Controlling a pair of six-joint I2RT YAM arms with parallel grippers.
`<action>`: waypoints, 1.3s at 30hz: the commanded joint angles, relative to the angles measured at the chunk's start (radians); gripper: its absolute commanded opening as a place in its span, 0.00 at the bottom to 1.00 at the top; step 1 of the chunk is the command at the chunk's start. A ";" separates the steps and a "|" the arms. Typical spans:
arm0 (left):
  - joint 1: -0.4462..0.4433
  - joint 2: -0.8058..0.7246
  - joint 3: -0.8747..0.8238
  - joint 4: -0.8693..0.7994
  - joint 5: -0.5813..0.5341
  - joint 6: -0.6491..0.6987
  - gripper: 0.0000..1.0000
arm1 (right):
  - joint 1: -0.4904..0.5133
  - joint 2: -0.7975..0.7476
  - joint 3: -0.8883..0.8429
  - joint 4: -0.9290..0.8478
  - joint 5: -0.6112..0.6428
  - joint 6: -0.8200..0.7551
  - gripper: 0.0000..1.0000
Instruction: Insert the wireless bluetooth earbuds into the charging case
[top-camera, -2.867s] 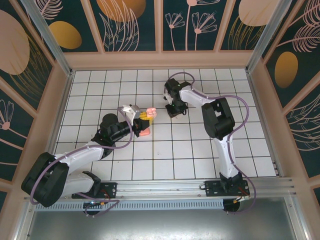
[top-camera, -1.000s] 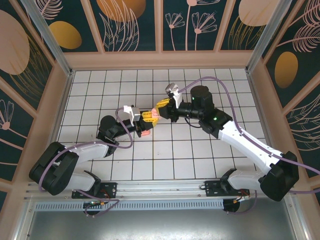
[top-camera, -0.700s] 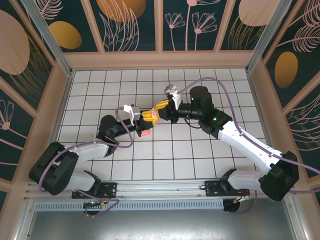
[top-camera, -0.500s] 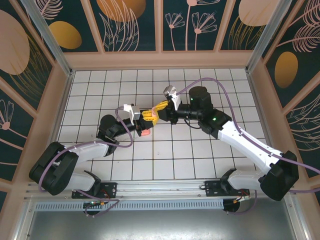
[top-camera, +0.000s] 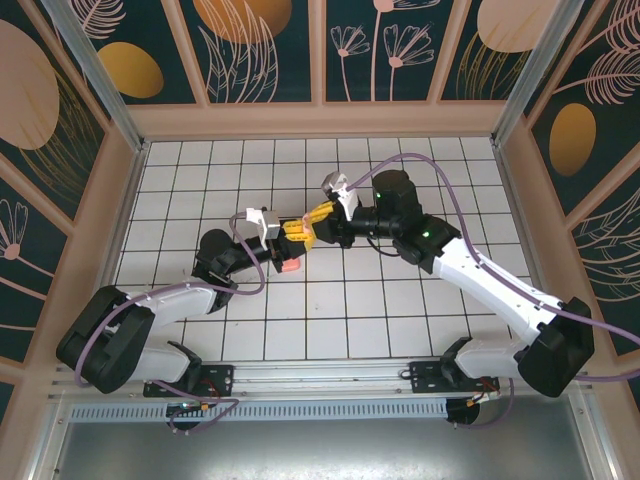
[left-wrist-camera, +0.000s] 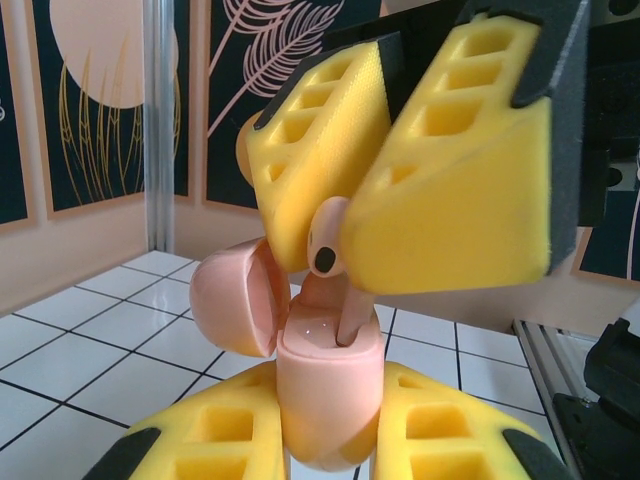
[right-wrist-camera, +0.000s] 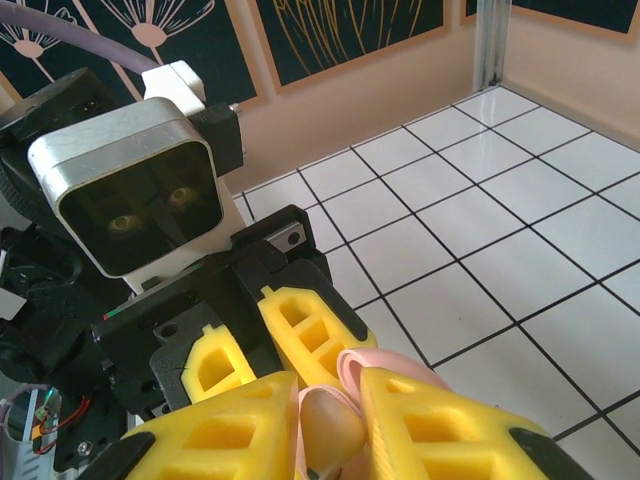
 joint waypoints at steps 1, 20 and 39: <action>-0.004 -0.027 0.019 0.036 0.014 -0.012 0.07 | 0.011 0.008 0.033 -0.041 0.016 -0.030 0.27; -0.004 -0.046 0.015 0.008 0.018 0.004 0.07 | 0.011 -0.049 0.039 -0.005 0.090 -0.004 0.48; -0.003 -0.058 0.024 0.010 0.060 0.005 0.07 | -0.176 0.022 0.043 0.032 -0.307 0.268 0.64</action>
